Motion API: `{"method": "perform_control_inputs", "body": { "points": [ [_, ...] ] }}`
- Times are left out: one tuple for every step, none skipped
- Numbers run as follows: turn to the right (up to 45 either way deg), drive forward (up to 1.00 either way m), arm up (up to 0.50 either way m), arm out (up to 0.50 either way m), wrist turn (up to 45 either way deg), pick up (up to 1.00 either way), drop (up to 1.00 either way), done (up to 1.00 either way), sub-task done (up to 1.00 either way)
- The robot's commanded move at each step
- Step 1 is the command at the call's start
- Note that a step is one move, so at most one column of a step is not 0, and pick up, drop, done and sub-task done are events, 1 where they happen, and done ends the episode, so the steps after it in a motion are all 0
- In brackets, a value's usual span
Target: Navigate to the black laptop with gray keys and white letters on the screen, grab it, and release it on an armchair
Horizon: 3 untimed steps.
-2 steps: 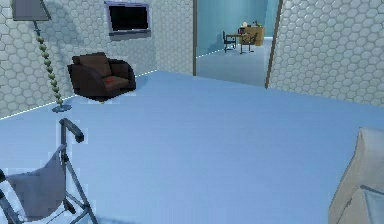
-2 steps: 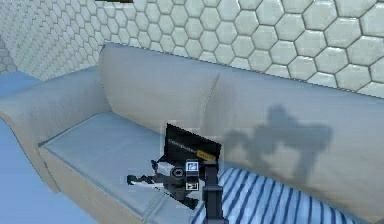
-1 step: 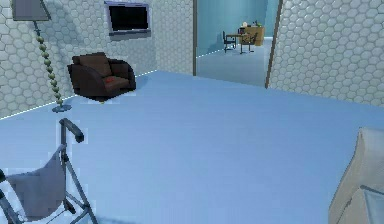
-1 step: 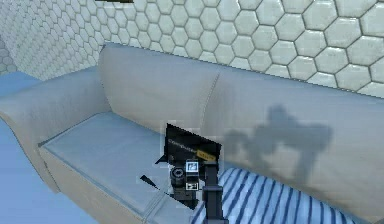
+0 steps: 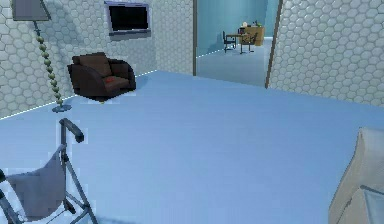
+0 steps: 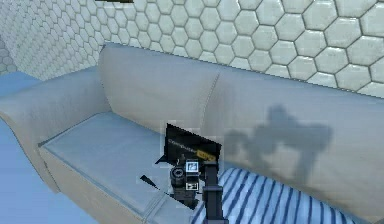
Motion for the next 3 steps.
{"method": "perform_control_inputs", "body": {
  "points": [
    [0.0, 0.00, -0.30, 0.00, 0.0, 0.00, 0.00, 0.00, 0.00],
    [0.0, 0.00, 0.00, 0.00, 0.0, 1.00, 0.00, 0.00, 0.00],
    [0.0, 0.00, 0.10, 0.00, 0.0, 0.00, 0.00, 0.00, 0.00]
  ]
}}
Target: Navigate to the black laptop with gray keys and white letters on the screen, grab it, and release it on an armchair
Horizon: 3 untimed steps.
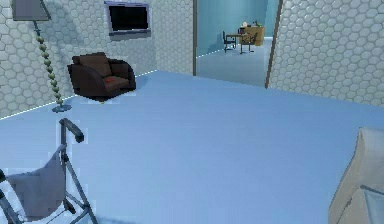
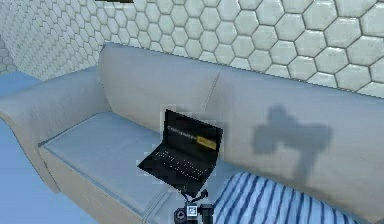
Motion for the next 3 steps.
{"method": "perform_control_inputs", "body": {
  "points": [
    [0.0, 0.00, 0.48, 0.00, 0.0, 0.00, 0.00, 0.00, 0.00],
    [0.0, 0.00, 0.00, 0.00, -45.0, 0.00, 0.00, 0.00, 0.00],
    [0.0, 0.00, 0.00, 0.00, -45.0, 0.00, 0.00, 0.00, 0.00]
  ]
}}
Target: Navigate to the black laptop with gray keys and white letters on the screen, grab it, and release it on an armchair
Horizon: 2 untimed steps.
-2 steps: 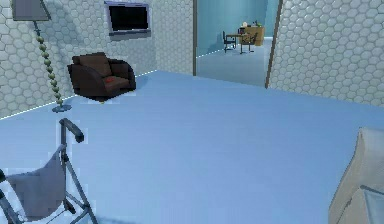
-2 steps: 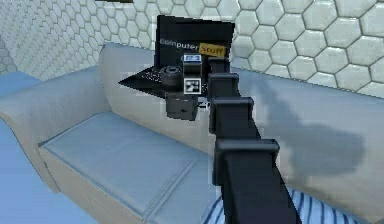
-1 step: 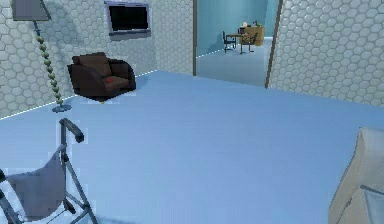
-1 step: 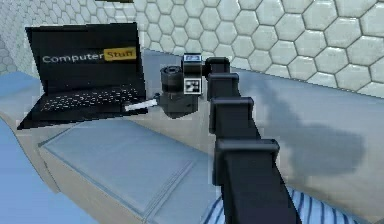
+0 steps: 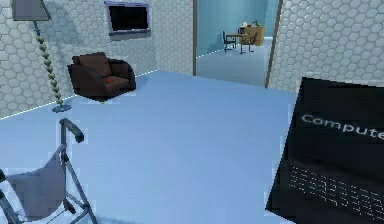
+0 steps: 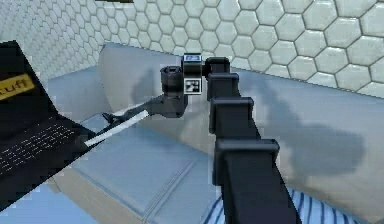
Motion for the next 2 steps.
{"method": "perform_control_inputs", "body": {
  "points": [
    [0.0, 0.00, 0.00, 0.00, -45.0, 0.00, 0.00, 0.00, 0.00],
    [0.0, 0.00, 0.00, 0.00, -6.0, 0.00, 0.00, 0.00, 0.00]
  ]
}}
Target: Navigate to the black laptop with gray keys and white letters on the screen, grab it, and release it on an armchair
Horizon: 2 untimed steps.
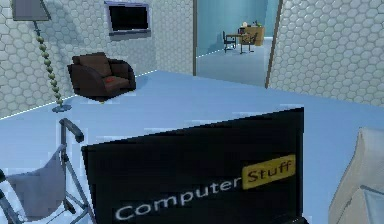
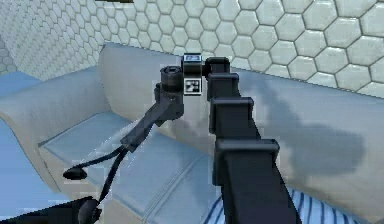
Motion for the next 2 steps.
{"method": "perform_control_inputs", "body": {
  "points": [
    [0.0, 0.00, 0.00, -0.24, 0.0, 0.00, 0.00, 0.00, 0.00],
    [-45.0, 0.00, 0.00, 0.00, 0.0, 0.00, 0.00, 0.00, 0.00]
  ]
}}
